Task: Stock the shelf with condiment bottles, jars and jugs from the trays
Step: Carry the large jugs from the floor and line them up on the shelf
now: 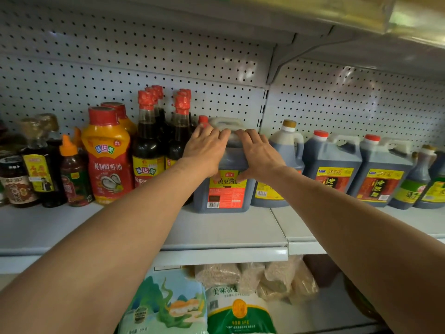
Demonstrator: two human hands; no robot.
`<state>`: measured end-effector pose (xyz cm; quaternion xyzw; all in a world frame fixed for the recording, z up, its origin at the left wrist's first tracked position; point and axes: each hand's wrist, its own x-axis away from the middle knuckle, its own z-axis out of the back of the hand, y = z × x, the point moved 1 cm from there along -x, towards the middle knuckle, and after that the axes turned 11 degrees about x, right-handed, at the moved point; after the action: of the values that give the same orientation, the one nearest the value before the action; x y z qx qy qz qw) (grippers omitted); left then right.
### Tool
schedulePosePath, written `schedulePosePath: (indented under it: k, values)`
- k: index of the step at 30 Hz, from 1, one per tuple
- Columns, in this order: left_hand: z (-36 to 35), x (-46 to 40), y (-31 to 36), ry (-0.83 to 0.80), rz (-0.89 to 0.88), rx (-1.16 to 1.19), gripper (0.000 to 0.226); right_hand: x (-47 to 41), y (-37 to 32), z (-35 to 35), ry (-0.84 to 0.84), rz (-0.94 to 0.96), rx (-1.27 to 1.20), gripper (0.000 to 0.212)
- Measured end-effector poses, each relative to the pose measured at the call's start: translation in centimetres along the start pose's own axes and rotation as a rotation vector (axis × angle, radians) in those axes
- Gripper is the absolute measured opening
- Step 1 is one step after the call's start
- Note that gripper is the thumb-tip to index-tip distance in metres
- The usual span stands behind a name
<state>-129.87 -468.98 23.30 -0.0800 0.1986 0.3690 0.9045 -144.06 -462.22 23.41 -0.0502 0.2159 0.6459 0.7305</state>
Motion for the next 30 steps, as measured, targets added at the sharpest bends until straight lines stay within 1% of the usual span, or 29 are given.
schedulePosePath:
  k: [6, 11, 13, 15, 16, 17, 19, 21, 23, 25, 27, 30]
  values:
    - [-0.2, 0.5, 0.1, 0.024, -0.001, -0.013, 0.122, 0.4, -1.0, 0.2, -0.039, -0.062, 0.037, 0.130]
    - [-0.6, 2.8, 0.3, 0.099, 0.011, -0.035, 0.104, 3.4, -2.2, 0.4, -0.047, -0.151, 0.058, 0.134]
    - [-1.5, 5.2, 0.5, 0.155, -0.035, -0.035, 0.100, 5.9, -2.1, 0.6, -0.041, -0.169, 0.051, 0.129]
    - [-2.7, 8.1, 0.9, 0.265, -0.100, 0.078, 0.098, 8.8, -1.7, 0.7, -0.043, -0.183, 0.039, 0.120]
    - [-3.4, 9.6, 1.2, 0.299, -0.083, 0.152, 0.097, 10.2, -1.5, 0.9, -0.064, -0.189, 0.041, 0.114]
    - [-4.0, 10.9, 1.5, 0.291, -0.019, 0.232, 0.097, 11.6, -1.3, 0.9, -0.090, -0.194, 0.046, 0.109]
    - [-4.1, 13.9, 2.7, 0.142, 0.174, 0.448, 0.101, 14.1, -1.2, 0.8, -0.140, -0.192, 0.053, 0.102]
    - [-3.9, 16.6, 3.9, 0.061, 0.330, 0.588, 0.091, 16.6, -1.8, 0.5, -0.171, -0.178, 0.039, 0.095]
    - [-3.5, 19.2, 4.7, 0.043, 0.406, 0.609, 0.077, 19.0, -2.6, -0.1, -0.191, -0.156, 0.006, 0.088]
    - [-3.5, 22.1, 5.4, 0.024, 0.447, 0.599, 0.068, 21.4, -3.5, -0.9, -0.207, -0.124, -0.026, 0.084]
    - [-3.9, 24.9, 6.1, -0.005, 0.484, 0.593, 0.064, 24.0, -4.4, -2.0, -0.235, -0.097, -0.058, 0.081]
    - [-5.0, 29.4, 7.3, -0.069, 0.551, 0.581, 0.064, 27.7, -5.7, -4.1, -0.301, -0.058, -0.122, 0.079]
